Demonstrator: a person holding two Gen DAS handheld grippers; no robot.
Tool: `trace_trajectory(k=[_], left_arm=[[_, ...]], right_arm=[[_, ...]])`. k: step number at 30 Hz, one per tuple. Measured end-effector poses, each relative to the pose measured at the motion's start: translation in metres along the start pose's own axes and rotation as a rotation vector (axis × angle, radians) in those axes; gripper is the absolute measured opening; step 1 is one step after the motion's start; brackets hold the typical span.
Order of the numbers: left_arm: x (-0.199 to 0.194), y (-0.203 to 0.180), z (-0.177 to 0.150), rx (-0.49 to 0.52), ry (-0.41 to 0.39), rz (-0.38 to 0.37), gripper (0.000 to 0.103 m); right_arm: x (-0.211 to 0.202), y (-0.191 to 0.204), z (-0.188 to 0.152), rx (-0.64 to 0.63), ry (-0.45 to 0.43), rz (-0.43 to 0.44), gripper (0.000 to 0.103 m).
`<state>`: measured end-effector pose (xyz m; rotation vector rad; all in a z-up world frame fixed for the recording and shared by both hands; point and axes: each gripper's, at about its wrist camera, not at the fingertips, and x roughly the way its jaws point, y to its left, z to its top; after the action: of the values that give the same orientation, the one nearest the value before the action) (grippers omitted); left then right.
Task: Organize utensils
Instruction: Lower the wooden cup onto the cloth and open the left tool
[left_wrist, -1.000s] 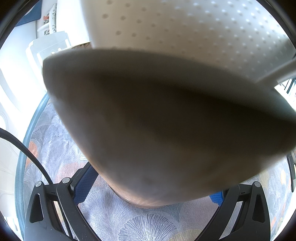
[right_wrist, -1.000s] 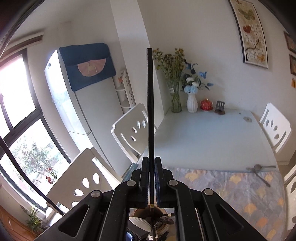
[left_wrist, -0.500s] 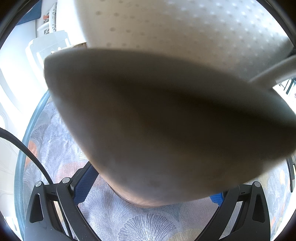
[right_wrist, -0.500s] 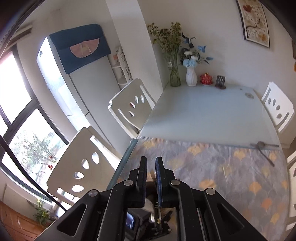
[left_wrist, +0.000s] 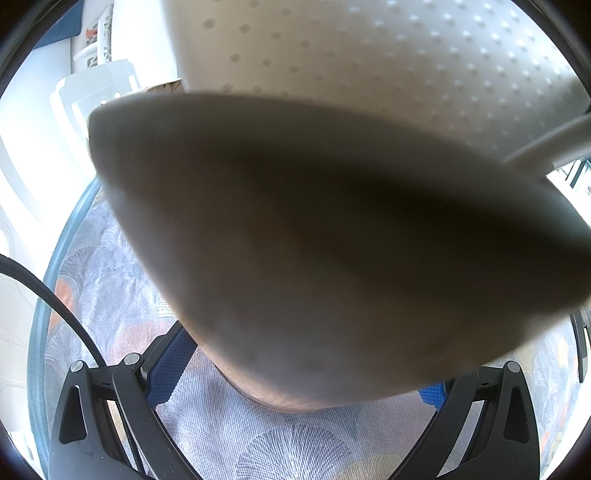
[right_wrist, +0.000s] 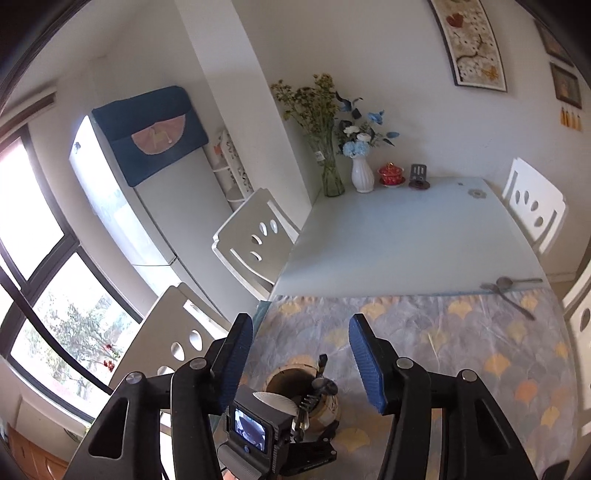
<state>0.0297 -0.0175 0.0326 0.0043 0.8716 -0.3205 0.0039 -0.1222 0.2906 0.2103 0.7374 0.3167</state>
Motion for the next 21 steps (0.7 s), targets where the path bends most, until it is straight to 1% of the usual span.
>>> trace_trajectory(k=[3, 7, 11, 15, 17, 21], left_arm=[[0.0, -0.001, 0.0, 0.001, -0.001, -0.001, 0.101], [0.001, -0.005, 0.0, 0.002, 0.002, -0.006, 0.101], [0.002, -0.009, -0.001, -0.002, 0.015, -0.011, 0.101], [-0.003, -0.005, -0.002, -0.005, 0.033, -0.032, 0.101], [-0.006, -0.004, -0.005, -0.008, 0.058, -0.049, 0.101], [-0.021, -0.005, -0.018, -0.029, 0.075, -0.032, 0.1]], right_arm=[[-0.002, -0.005, -0.005, 0.036, 0.009, -0.007, 0.053], [-0.008, -0.008, -0.013, 0.057, 0.01, -0.034, 0.053], [-0.017, -0.009, -0.022, 0.083, 0.014, -0.043, 0.053], [-0.03, -0.01, -0.031, 0.073, 0.004, -0.055, 0.053], [-0.035, -0.012, -0.034, 0.065, 0.002, -0.05, 0.054], [-0.043, -0.029, -0.041, 0.094, 0.007, -0.004, 0.058]])
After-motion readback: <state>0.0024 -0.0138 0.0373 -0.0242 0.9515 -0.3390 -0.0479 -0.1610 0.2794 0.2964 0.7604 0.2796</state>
